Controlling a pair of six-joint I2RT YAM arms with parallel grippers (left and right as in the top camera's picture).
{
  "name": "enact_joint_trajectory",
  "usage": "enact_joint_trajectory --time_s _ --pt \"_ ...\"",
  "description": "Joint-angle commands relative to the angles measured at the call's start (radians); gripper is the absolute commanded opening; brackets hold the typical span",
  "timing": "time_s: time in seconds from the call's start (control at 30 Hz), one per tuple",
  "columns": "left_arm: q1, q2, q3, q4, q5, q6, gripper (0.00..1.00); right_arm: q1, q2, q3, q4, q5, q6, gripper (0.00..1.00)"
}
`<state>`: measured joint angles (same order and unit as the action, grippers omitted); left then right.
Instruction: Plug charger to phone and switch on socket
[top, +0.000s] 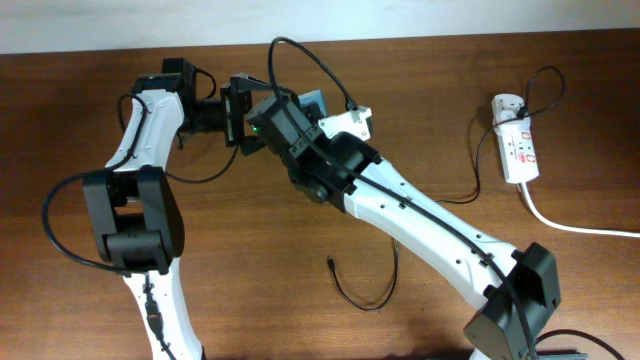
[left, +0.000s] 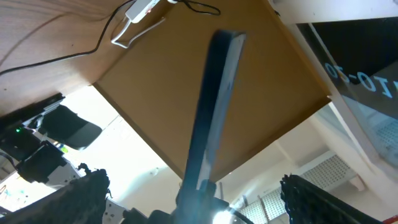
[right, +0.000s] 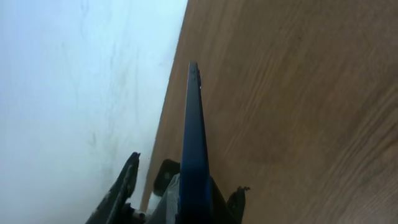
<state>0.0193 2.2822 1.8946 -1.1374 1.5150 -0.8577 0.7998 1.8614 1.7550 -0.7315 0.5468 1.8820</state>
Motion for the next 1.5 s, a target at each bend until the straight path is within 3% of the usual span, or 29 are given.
enact_joint_trajectory --time_s 0.0,0.2,0.27,0.33,0.4,0.6,0.93,1.33,1.43,1.47 --pt "0.002 0.003 0.019 -0.001 0.016 -0.029 0.89 -0.002 -0.021 0.032 0.006 -0.008 0.050 0.04" --pt "-0.032 0.003 0.019 -0.001 0.058 -0.033 0.83 -0.002 0.015 0.032 0.014 -0.021 0.117 0.04" --pt "-0.032 0.003 0.019 -0.001 0.058 -0.032 0.73 -0.002 0.015 0.032 0.027 -0.020 0.117 0.04" --pt "-0.032 0.003 0.019 -0.001 0.059 -0.032 0.69 -0.002 0.015 0.031 0.032 -0.020 0.117 0.04" --pt "-0.032 0.003 0.019 -0.001 0.059 -0.033 0.57 -0.002 0.015 0.031 0.032 -0.020 0.117 0.04" --pt "-0.032 0.003 0.019 -0.004 0.059 -0.032 0.49 -0.001 0.015 0.031 0.035 -0.021 0.117 0.04" --pt "-0.032 0.003 0.019 -0.018 0.059 -0.033 0.45 -0.001 0.022 0.031 0.058 -0.039 0.117 0.04" --pt "-0.032 0.003 0.019 -0.021 0.059 -0.033 0.25 -0.002 0.035 0.031 0.071 -0.039 0.116 0.05" --pt "-0.032 0.003 0.019 -0.021 0.058 -0.032 0.33 -0.001 0.035 0.031 0.075 -0.043 0.116 0.05" --pt "-0.032 0.003 0.019 -0.021 0.057 -0.032 0.30 -0.001 0.035 0.031 0.075 -0.043 0.116 0.05"
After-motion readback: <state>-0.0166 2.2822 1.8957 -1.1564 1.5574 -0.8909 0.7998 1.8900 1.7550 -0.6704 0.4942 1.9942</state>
